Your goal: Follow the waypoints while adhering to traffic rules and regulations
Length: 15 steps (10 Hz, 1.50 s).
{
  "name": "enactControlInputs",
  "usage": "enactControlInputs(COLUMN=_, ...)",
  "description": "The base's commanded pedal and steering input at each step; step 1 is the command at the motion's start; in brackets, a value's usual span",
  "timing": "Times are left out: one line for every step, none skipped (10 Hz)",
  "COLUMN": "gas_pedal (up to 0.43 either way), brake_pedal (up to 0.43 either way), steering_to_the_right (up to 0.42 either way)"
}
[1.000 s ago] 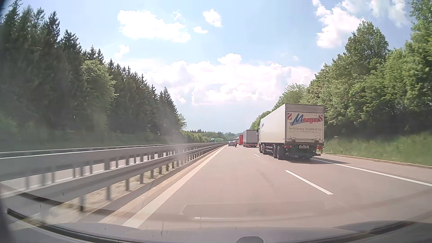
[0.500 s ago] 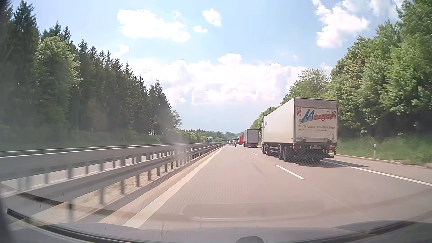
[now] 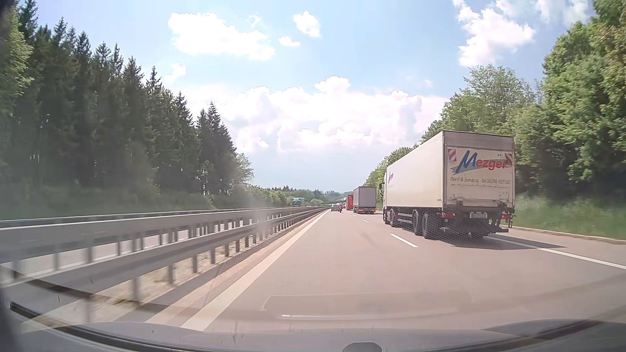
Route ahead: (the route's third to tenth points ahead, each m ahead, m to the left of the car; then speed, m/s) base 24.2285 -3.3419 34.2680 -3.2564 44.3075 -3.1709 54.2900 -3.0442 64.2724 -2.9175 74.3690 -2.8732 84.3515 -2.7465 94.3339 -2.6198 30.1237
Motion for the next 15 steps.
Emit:
enactControlInputs(gas_pedal=0.220, brake_pedal=0.000, steering_to_the_right=-0.001)
enactControlInputs(gas_pedal=0.220, brake_pedal=0.000, steering_to_the_right=-0.001)
enactControlInputs(gas_pedal=0.220, brake_pedal=0.000, steering_to_the_right=-0.001)
enactControlInputs(gas_pedal=0.209, brake_pedal=0.000, steering_to_the_right=-0.001)
enactControlInputs(gas_pedal=0.189, brake_pedal=0.000, steering_to_the_right=-0.001)
enactControlInputs(gas_pedal=0.189, brake_pedal=0.000, steering_to_the_right=-0.001)
enactControlInputs(gas_pedal=0.189, brake_pedal=0.000, steering_to_the_right=-0.001)
enactControlInputs(gas_pedal=0.189, brake_pedal=0.000, steering_to_the_right=-0.001)
enactControlInputs(gas_pedal=0.189, brake_pedal=0.000, steering_to_the_right=-0.001)
enactControlInputs(gas_pedal=0.189, brake_pedal=0.000, steering_to_the_right=-0.001)
enactControlInputs(gas_pedal=0.189, brake_pedal=0.000, steering_to_the_right=-0.001)
enactControlInputs(gas_pedal=0.197, brake_pedal=0.000, steering_to_the_right=-0.001)
enactControlInputs(gas_pedal=0.197, brake_pedal=0.000, steering_to_the_right=-0.001)
enactControlInputs(gas_pedal=0.197, brake_pedal=0.000, steering_to_the_right=-0.001)
enactControlInputs(gas_pedal=0.197, brake_pedal=0.000, steering_to_the_right=-0.001)
